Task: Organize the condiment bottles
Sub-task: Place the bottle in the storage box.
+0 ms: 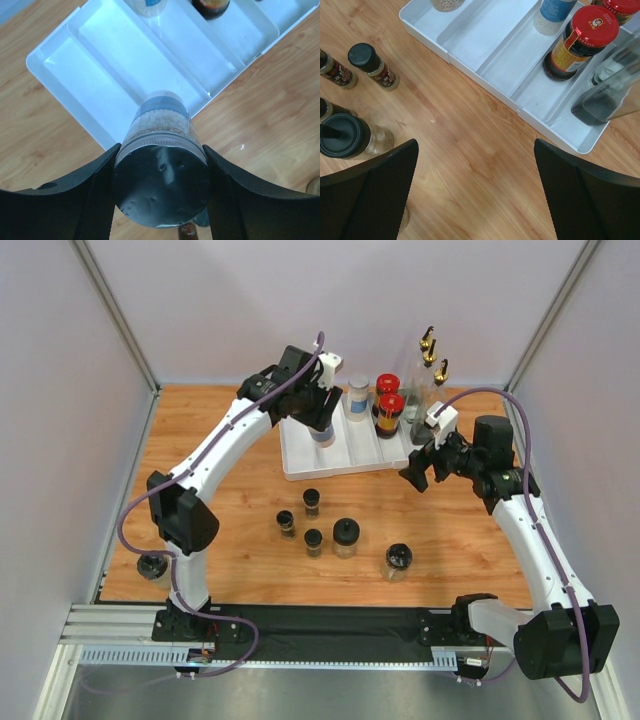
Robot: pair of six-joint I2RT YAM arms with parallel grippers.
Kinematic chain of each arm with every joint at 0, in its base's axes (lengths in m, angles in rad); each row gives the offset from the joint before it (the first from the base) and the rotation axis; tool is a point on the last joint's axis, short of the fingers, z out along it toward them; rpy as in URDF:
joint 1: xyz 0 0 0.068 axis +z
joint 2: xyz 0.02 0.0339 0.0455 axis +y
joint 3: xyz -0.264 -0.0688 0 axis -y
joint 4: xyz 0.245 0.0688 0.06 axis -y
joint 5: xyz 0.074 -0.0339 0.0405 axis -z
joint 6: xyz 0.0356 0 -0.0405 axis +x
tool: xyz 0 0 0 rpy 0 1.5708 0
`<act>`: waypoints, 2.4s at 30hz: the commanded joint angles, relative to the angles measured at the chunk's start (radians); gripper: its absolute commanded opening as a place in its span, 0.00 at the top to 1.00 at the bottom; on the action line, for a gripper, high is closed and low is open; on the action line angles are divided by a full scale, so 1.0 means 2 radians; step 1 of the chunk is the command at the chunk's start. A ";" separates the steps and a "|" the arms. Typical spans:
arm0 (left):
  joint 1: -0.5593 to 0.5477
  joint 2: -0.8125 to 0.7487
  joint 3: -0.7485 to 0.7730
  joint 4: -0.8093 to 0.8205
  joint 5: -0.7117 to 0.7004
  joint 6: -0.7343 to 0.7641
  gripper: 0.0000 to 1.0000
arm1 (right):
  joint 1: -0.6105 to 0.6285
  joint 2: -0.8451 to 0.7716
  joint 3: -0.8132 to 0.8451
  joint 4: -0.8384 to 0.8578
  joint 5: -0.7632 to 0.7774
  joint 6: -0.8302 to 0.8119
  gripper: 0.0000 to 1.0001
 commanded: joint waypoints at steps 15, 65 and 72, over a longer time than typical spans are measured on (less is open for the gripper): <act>-0.025 0.125 0.142 0.143 0.024 -0.002 1.00 | -0.004 -0.021 -0.002 0.002 -0.008 -0.015 0.00; -0.030 0.244 0.145 0.268 -0.043 0.013 0.76 | -0.011 -0.023 -0.006 0.003 -0.004 -0.023 0.00; -0.029 0.250 0.144 0.267 -0.043 0.008 0.72 | -0.013 -0.023 -0.006 0.001 -0.005 -0.024 0.00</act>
